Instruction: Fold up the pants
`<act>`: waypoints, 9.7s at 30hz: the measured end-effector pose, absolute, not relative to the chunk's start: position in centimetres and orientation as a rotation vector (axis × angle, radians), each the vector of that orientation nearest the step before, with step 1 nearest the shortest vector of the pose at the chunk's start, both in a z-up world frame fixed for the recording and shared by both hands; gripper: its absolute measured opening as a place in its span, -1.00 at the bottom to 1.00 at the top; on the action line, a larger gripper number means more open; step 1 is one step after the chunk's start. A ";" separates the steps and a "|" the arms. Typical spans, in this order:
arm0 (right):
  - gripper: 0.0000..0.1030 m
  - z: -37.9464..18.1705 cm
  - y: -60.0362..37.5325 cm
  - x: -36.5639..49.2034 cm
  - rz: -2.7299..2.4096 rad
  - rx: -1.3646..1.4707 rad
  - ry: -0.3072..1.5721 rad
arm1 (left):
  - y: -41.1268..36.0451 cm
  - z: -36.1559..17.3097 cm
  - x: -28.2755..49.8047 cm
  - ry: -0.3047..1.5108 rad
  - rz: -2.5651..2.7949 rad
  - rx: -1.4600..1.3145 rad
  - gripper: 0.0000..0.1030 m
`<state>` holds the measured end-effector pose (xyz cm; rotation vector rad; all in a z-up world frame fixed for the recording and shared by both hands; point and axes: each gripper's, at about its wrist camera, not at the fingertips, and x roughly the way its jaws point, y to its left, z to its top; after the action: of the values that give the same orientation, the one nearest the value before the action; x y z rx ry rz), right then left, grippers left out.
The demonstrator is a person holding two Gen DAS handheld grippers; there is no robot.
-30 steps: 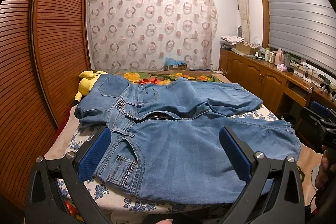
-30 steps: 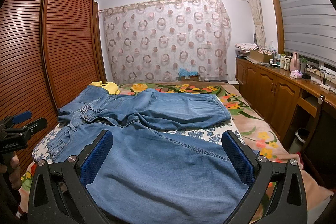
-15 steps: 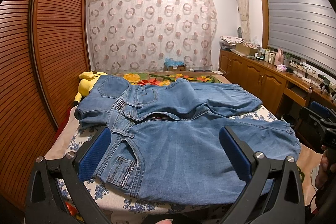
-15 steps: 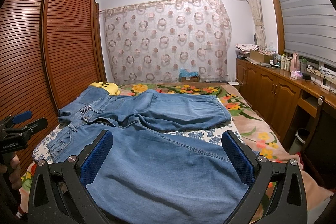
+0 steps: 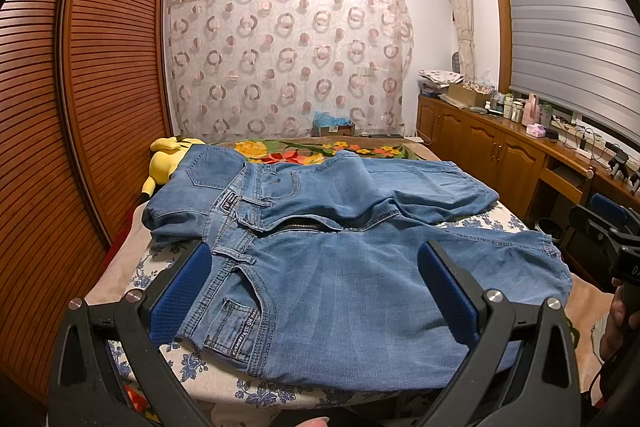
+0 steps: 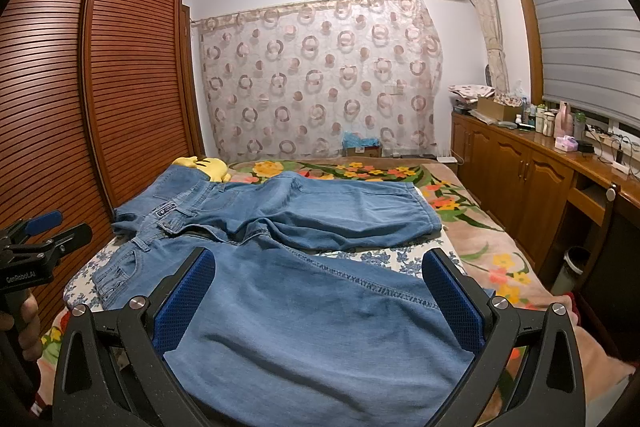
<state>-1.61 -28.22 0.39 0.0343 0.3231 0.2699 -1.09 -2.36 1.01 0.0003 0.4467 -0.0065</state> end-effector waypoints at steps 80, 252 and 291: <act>0.94 -0.1 -28.4 3.2 0.398 -0.087 0.542 | 10.3 -6.1 3.8 0.614 0.014 -0.220 -0.75; -0.90 6.4 -28.4 20.3 0.402 -0.374 0.639 | 0.0 -7.7 25.2 0.696 -0.203 0.069 0.48; -0.57 9.1 -27.7 36.3 0.032 -0.259 0.631 | 0.2 -7.7 25.0 0.689 -0.197 0.065 0.48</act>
<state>36.29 -27.67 9.11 -0.2587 0.6310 0.0321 25.00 0.19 -7.74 0.0651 0.6885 -0.1970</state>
